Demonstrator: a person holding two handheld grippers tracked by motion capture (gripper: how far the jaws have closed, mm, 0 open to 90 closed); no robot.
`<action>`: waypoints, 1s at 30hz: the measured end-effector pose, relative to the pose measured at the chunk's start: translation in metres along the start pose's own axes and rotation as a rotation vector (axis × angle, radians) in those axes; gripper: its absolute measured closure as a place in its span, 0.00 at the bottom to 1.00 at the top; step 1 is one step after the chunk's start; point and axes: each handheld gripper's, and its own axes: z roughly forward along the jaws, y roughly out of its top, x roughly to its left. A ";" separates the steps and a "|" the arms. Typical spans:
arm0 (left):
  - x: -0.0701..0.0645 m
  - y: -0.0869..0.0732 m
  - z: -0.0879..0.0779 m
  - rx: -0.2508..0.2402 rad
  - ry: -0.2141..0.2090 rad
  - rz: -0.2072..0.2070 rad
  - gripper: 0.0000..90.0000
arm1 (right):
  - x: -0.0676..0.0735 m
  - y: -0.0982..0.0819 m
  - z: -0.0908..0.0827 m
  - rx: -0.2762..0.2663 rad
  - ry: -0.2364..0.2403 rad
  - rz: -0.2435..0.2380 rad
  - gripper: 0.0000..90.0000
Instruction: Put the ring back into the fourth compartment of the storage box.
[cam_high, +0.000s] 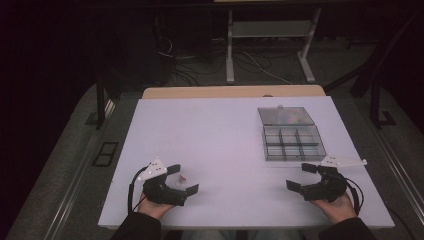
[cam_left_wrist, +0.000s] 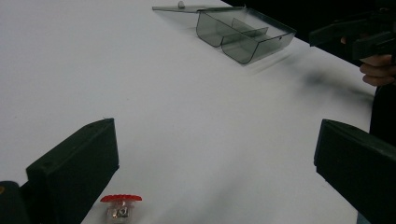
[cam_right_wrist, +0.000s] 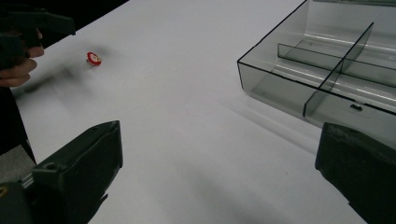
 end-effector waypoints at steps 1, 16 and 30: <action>0.000 0.000 0.000 0.000 0.000 0.000 0.00 | 0.000 0.000 0.001 0.003 -0.002 -0.007 0.00; -0.001 0.000 0.000 0.001 -0.015 0.001 0.00 | 0.001 -0.001 0.003 0.036 -0.004 -0.033 0.00; -0.002 0.003 -0.001 0.022 -0.017 -0.002 0.00 | 0.002 0.000 0.003 0.046 -0.002 -0.044 0.00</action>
